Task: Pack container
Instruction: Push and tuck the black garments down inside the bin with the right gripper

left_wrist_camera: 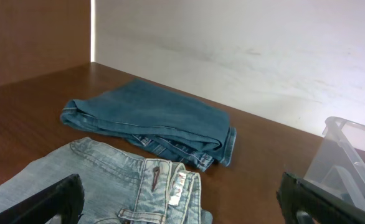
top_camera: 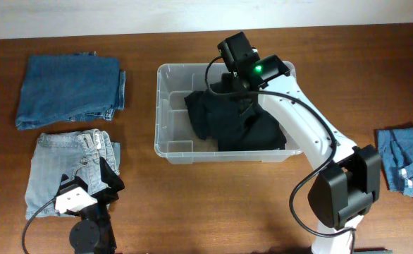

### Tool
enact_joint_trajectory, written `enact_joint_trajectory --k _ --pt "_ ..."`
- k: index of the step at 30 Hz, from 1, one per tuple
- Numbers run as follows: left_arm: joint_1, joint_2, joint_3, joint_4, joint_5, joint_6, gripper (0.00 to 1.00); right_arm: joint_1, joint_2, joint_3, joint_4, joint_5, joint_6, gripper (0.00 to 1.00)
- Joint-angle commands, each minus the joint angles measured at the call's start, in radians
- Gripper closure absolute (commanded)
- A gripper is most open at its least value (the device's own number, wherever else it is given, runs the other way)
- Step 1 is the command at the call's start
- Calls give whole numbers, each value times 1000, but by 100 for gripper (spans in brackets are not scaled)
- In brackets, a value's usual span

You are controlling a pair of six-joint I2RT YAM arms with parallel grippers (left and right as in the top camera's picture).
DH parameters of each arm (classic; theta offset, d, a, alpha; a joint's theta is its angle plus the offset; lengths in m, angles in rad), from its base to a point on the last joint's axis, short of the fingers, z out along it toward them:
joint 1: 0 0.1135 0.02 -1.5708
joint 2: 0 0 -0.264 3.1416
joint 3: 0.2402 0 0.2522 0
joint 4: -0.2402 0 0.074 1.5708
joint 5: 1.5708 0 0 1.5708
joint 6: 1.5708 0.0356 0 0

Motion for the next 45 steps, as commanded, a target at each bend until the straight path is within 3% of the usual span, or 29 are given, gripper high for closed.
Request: enact_joint_trajectory --k 1,4,9,12,24,39,45 --pt "5 -6 -1 -5 -11 -2 1 -19 55 4 -5 47 -8 47" --pt "5 -6 -1 -5 -11 -2 1 -33 81 1 -12 46 -8 55" --pt "5 -6 -1 -5 -11 -2 1 -51 137 0 -32 26 -8 78" --pt "5 -6 -1 -5 -11 -2 1 -51 155 0 -31 -37 -8 84" --pt "5 -6 -1 -5 -11 -2 1 -40 169 -15 -19 -328 -20 85" --pt "5 -6 -1 -5 -11 -2 1 50 219 -35 47 -345 -31 84" --pt "5 -6 -1 -5 -11 -2 1 57 255 -35 82 -359 -53 90"
